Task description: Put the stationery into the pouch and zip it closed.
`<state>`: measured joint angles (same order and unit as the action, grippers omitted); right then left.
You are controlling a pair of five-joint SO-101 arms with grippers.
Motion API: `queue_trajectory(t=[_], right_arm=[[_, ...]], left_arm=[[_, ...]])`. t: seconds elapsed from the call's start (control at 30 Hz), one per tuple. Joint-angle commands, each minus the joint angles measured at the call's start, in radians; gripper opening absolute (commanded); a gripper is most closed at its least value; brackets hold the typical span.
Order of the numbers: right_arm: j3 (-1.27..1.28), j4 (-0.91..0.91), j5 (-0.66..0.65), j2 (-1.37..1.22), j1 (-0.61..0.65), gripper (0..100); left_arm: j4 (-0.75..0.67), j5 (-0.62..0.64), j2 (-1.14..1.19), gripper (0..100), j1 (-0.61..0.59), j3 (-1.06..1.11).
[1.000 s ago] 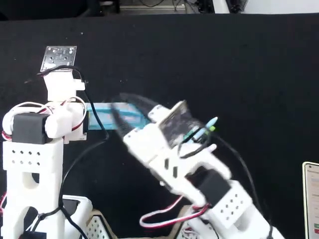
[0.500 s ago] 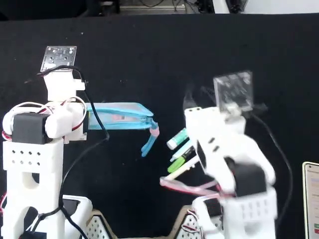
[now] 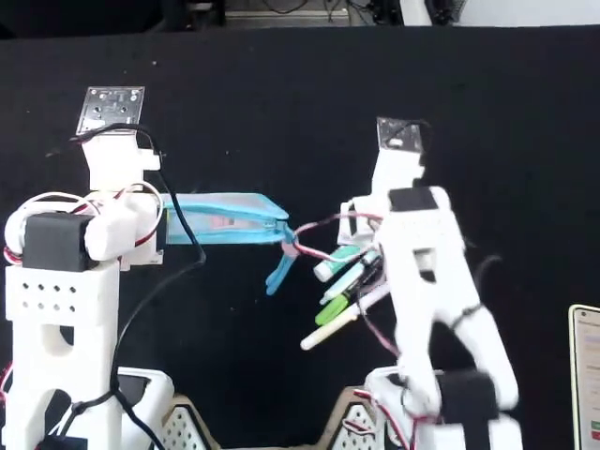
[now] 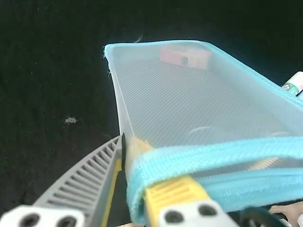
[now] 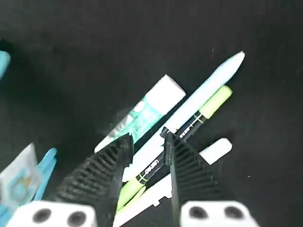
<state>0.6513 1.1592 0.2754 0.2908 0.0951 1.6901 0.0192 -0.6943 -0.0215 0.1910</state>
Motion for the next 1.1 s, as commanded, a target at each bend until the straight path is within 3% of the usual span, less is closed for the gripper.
queue_trajectory(t=[0.0, 0.53, 1.07], right_arm=[[-0.097, 0.005, 0.089, -0.140, -0.017, 10.3], [-0.239, -0.002, 0.189, -0.332, -0.034, 10.3], [-0.455, 0.072, 0.163, -0.564, -0.031, 10.0]], left_arm=[[-0.006, -0.005, -0.015, 3, 0.007, -0.022], [-0.005, -0.005, -0.015, 3, 0.007, -0.022], [-0.003, -0.005, -0.015, 3, 0.007, -0.022]])
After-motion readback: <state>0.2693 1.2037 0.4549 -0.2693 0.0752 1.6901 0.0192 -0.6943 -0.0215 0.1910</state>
